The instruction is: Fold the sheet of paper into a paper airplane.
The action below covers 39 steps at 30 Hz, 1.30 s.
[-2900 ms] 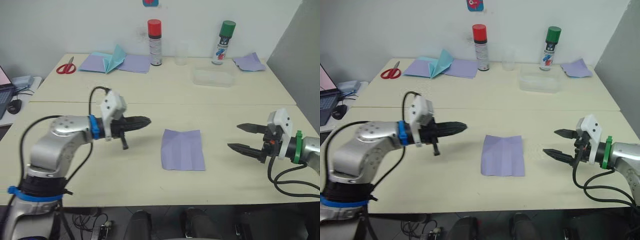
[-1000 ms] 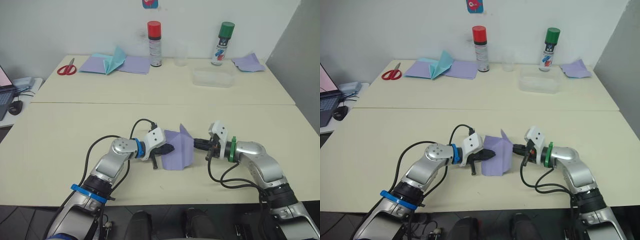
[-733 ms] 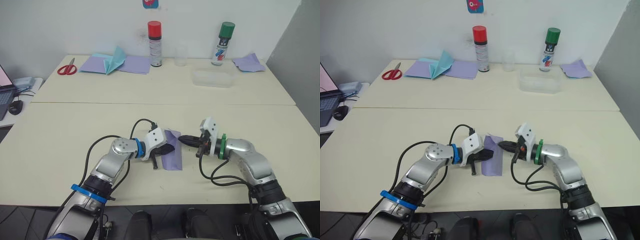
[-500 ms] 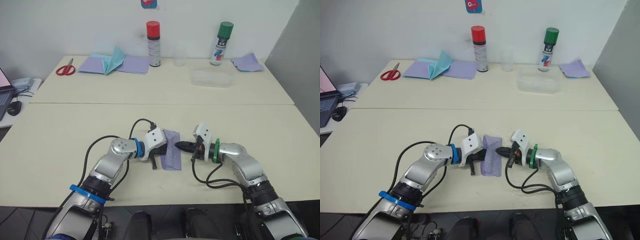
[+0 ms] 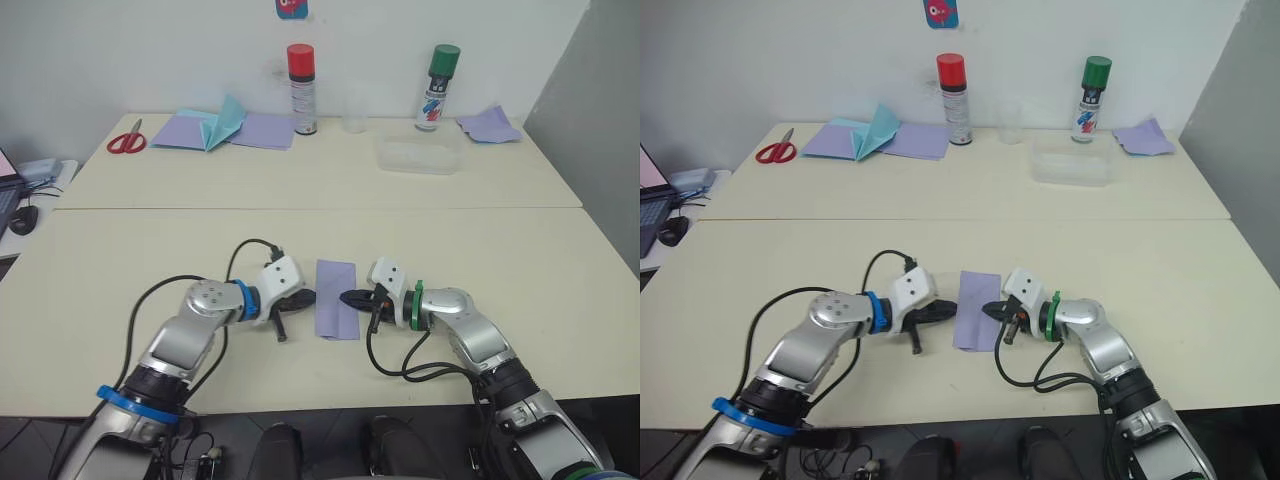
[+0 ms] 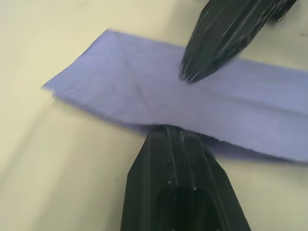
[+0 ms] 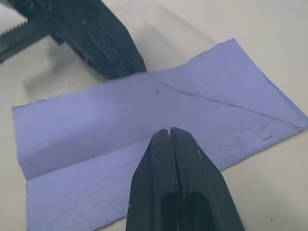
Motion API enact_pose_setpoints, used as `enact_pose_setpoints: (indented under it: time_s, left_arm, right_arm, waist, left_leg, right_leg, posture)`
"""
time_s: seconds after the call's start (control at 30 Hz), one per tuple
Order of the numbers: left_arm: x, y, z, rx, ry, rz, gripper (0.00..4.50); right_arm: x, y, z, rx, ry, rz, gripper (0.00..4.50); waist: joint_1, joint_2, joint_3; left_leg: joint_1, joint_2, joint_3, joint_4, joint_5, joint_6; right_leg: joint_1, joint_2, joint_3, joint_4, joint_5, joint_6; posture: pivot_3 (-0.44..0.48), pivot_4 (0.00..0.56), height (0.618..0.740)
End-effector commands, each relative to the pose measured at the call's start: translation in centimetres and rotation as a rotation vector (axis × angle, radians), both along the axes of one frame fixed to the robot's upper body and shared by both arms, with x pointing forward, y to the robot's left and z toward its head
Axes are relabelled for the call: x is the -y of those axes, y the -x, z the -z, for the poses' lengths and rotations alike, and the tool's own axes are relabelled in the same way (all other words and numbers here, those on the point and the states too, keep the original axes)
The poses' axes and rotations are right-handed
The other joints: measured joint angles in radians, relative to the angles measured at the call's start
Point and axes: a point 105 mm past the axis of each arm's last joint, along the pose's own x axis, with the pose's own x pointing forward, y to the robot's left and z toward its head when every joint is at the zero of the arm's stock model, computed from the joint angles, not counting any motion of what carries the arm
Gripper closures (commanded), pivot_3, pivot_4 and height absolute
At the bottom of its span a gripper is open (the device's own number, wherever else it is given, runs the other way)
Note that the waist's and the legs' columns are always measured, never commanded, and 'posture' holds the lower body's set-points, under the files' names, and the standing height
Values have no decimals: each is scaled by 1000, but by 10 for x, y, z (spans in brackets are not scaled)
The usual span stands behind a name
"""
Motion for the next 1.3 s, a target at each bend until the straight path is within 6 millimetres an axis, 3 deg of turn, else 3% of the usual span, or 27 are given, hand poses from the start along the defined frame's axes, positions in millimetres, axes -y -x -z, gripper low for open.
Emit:
enact_pose_setpoints:
  time_s: [0.03,0.1,0.17,0.23,0.43,0.7,0.83,0.93,1.13,1.3]
  left_arm:
    - [14,-4,-53,98,154,-2,4500]
    - [23,-2,-72,111,228,12,4500]
    - [30,0,-76,102,261,20,4500]
    - [36,4,-64,75,244,29,4500]
    - [39,17,-3,-3,84,49,4500]
    - [40,22,30,-82,83,30,4500]
    - [42,23,32,-83,73,52,4500]
    - [44,23,32,-80,72,62,4500]
    - [47,23,32,-75,69,77,4500]
    - [46,27,35,-84,55,92,4500]
  right_arm:
    - [-3,3,4,-11,26,-38,4473]
    - [-2,1,2,-9,24,-36,4473]
    - [-2,0,1,-9,21,-36,4473]
    - [-2,0,1,-10,18,-36,4473]
    - [3,-1,-5,-13,4,-22,4473]
    - [9,15,-18,-69,-61,-47,4473]
    - [17,32,-27,-121,-68,-133,4473]
    - [24,37,-20,-151,-14,-152,4473]
    - [30,21,2,-156,47,-65,4473]
    - [32,-2,3,-96,32,40,4473]
  waist:
    - [4,0,0]
    - [6,0,0]
    - [6,0,0]
    - [5,0,0]
    - [5,0,0]
    - [10,0,0]
    - [11,0,0]
    - [11,-1,-1]
    - [10,-1,-1]
    - [7,-1,-2]
  left_leg:
    - [0,0,0,0,0,0]
    - [-1,-1,1,0,0,0]
    - [-2,-1,1,0,0,0]
    - [-2,-2,1,0,0,0]
    - [-1,-1,0,-1,0,0]
    - [-2,-2,1,0,0,0]
    - [-2,-3,1,0,0,0]
    - [-1,-3,1,0,0,0]
    - [-1,-3,1,0,0,0]
    - [0,-3,1,0,0,0]
  right_leg:
    - [0,0,0,0,0,0]
    - [0,0,0,-1,0,0]
    - [0,-1,1,-1,0,0]
    - [0,-1,2,-1,0,0]
    - [0,-1,1,-1,-1,-1]
    - [0,-3,1,-1,0,-1]
    - [0,-4,0,-1,0,0]
    - [0,-4,0,-2,0,0]
    - [1,-4,0,-2,0,0]
    - [1,-4,0,-2,0,0]
  posture:
    - [0,150,740]
    - [0,150,740]
    - [0,150,740]
    - [0,150,740]
    - [0,150,740]
    - [0,150,740]
    - [0,150,740]
    - [0,150,740]
    - [0,150,740]
    - [0,150,740]
